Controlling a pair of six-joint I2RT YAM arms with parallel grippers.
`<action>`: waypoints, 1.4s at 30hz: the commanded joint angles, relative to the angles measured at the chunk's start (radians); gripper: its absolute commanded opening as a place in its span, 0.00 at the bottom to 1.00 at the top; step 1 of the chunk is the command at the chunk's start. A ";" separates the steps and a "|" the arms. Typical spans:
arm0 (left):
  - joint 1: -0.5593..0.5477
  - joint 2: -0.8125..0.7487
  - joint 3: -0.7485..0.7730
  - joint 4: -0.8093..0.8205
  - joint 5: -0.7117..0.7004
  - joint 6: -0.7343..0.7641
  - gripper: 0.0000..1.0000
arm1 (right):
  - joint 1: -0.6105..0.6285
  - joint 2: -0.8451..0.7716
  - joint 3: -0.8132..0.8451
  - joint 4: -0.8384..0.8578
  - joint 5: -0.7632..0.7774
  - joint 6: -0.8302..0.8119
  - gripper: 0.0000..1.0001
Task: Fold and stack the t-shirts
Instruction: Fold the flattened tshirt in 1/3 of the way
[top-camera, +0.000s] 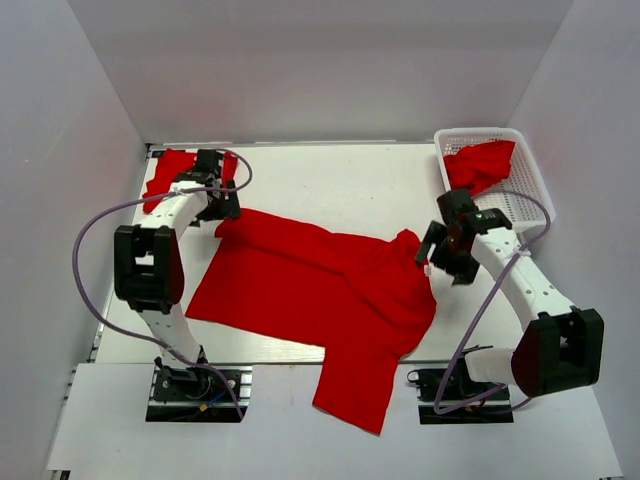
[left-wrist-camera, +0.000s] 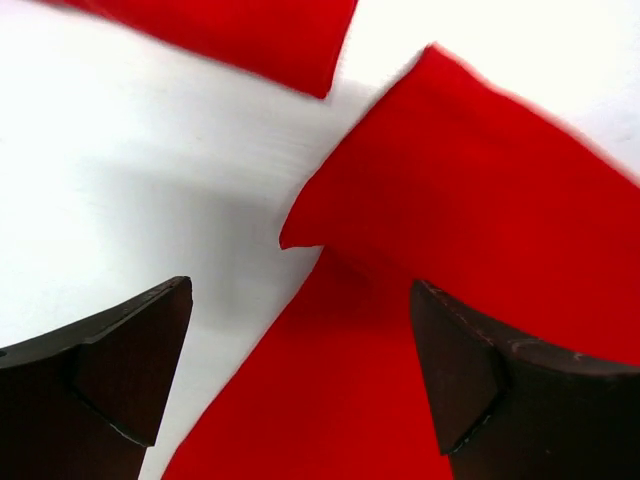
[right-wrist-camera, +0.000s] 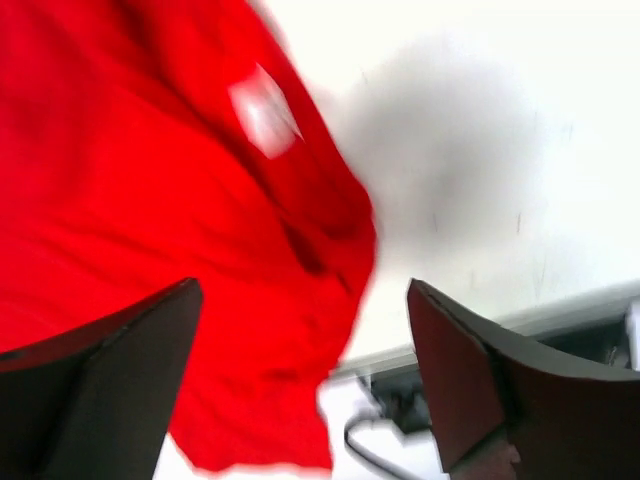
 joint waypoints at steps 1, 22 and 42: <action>-0.012 -0.115 0.066 -0.002 -0.021 -0.029 1.00 | 0.014 0.013 0.109 0.120 0.083 -0.132 0.90; -0.081 0.202 0.168 0.098 0.295 0.025 1.00 | 0.180 0.562 0.390 0.321 0.407 -0.331 0.90; -0.063 0.262 0.059 0.043 0.117 -0.095 1.00 | 0.203 0.645 0.395 0.236 0.560 -0.283 0.90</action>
